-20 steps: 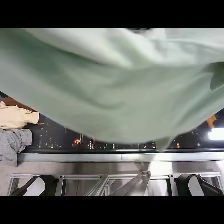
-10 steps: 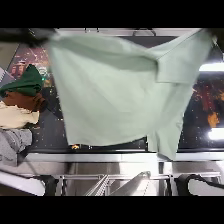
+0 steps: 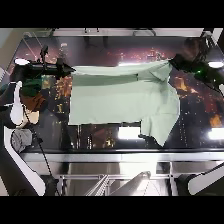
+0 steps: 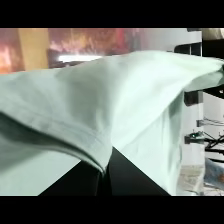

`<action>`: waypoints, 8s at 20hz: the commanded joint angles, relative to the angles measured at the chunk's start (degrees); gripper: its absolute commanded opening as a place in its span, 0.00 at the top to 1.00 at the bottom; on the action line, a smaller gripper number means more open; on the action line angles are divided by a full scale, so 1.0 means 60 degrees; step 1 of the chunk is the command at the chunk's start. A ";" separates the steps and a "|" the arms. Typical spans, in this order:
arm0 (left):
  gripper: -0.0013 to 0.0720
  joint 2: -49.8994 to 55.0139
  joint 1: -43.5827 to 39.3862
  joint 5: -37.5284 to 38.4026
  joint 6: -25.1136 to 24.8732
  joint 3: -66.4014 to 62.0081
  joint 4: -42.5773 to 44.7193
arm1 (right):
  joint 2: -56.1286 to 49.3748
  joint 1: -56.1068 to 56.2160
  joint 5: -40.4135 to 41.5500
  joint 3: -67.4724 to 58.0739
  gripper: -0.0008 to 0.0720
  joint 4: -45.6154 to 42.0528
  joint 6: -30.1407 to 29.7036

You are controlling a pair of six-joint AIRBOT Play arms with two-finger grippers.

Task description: Fold the shirts.

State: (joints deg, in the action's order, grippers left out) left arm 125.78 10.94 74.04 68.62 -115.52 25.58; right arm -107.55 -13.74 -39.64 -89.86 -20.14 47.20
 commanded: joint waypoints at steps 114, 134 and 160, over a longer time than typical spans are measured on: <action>0.38 -0.0805 0.1388 0.2889 0.1512 -0.0193 0.1413 | -0.1075 -0.1931 -0.5544 -0.1985 0.03 -0.4619 0.3213; 0.96 -0.1249 -0.4925 -0.1920 0.0233 0.1829 0.3319 | -0.1869 -0.0994 -0.8521 -0.2029 0.91 -0.1945 0.2433; 0.96 -0.3778 -0.3136 0.0696 -0.0004 0.0699 -0.0229 | 0.0987 0.3599 -0.5359 -0.2047 0.96 -0.3945 0.4619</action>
State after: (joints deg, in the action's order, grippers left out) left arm 110.54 -15.42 72.42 69.76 -114.06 26.28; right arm -101.06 -2.04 -82.96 -101.93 -45.21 72.66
